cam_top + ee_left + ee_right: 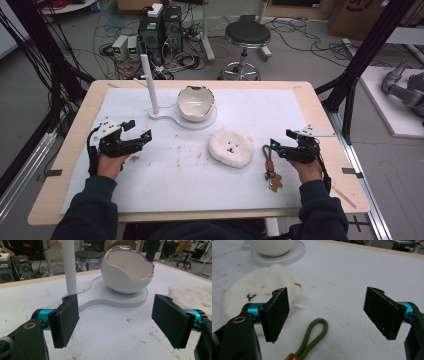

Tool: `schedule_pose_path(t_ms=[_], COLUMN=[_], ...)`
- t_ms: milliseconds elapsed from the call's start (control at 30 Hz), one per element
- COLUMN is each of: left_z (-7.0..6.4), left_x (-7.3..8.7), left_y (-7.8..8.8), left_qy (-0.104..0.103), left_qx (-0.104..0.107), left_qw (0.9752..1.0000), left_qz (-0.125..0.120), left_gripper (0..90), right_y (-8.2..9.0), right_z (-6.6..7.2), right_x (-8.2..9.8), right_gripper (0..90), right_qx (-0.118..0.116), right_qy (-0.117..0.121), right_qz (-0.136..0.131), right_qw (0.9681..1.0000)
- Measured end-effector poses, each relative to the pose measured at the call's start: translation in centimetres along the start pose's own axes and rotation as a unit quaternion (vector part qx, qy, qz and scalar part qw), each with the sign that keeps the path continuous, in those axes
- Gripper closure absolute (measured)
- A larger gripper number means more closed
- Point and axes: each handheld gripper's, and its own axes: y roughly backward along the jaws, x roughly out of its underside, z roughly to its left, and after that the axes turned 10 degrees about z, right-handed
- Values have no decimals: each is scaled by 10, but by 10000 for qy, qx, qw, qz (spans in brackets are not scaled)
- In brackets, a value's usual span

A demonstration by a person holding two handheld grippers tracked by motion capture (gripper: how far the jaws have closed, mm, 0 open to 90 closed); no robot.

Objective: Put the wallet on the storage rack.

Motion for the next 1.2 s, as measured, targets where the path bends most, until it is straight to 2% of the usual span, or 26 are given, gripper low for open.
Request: schedule_pose_path(t_ms=[100,167,200,333,367,400,433,467,500,567,600,633,667,700,733,767,800,833,867,933,967,1067,1100,1133,1167,1200], left_z=[-1,-2,-2,-4,-4,-4,-4,-4,-4,-5,-5,-7,-7,-10,-10,-13,-13,-18,-18,-21,-25,-29,-34,-34,-40,-40], left_x=[0,0,0,0,1,1,1,1,0,0,0,0,0,0,0,-1,-1,-1,-1,-2,-3,-4,-5,-5,-8,-8], left_y=[0,-1,-1,-5,-6,-6,-6,-6,-4,-4,-4,-4,-4,-5,-5,-6,-6,-9,-9,-12,-15,-19,-25,-25,-32,-32], left_qy=[-2,-25,-25,-43,-27,-27,-21,-21,-25,-27,-27,-58,-58,-95,-95,-125,-125,-161,-161,-159,-118,-126,-156,-156,-154,-154], left_qx=[21,51,51,121,143,143,144,144,157,154,154,174,174,208,208,230,230,316,316,411,578,718,856,856,1052,1052], left_qw=[10000,10000,10000,9999,9999,9999,9999,9999,9998,9999,9999,9998,9998,9997,9997,9995,9995,9992,9992,9988,9980,9970,9957,9957,9936,9936], left_qz=[-4,30,30,72,71,71,73,73,81,71,71,98,98,126,126,159,159,187,187,215,225,268,318,318,385,385], left_gripper=[218,218,220,229,233,235,239,246,255,259,261,266,268,268,270,271,272,272,272,273,273,272,272,272,272,272], right_y=[-12,-20,-20,-38,-48,-48,-57,-57,-66,-74,-74,-77,-77,-77,-77,-77,-77,-73,-71,-69,-65,-57,-54,-54,-50,-50], right_z=[14,20,20,34,38,38,43,43,46,47,47,44,44,44,44,46,46,49,50,51,53,54,55,55,57,57], right_x=[-6,-8,-8,-13,-15,-15,-16,-16,-16,-15,-15,-15,-15,-17,-17,-18,-18,-20,-22,-23,-24,-27,-28,-28,-29,-29], right_gripper=[247,256,256,265,282,282,316,316,320,317,317,353,353,454,454,578,578,706,739,758,773,781,782,782,783,783], right_qx=[-280,-531,-531,-767,-866,-866,-990,-990,-940,-894,-894,-1025,-1025,-1098,-1098,-1198,-1198,-1061,-1022,-1014,-1004,-1088,-1092,-1092,-1108,-1108], right_qy=[171,184,184,289,363,363,431,431,487,533,533,404,404,460,460,636,636,934,1061,1169,1395,1545,1670,1670,1754,1754], right_qz=[122,206,206,513,706,706,948,948,1232,1530,1530,1627,1627,1705,1705,1722,1722,1656,1612,1503,1259,815,620,620,411,411], right_qw=[9994,9982,9982,9953,9931,9931,9896,9896,9867,9827,9827,9805,9805,9781,9781,9757,9757,9760,9759,9765,9770,9786,9779,9779,9774,9774])
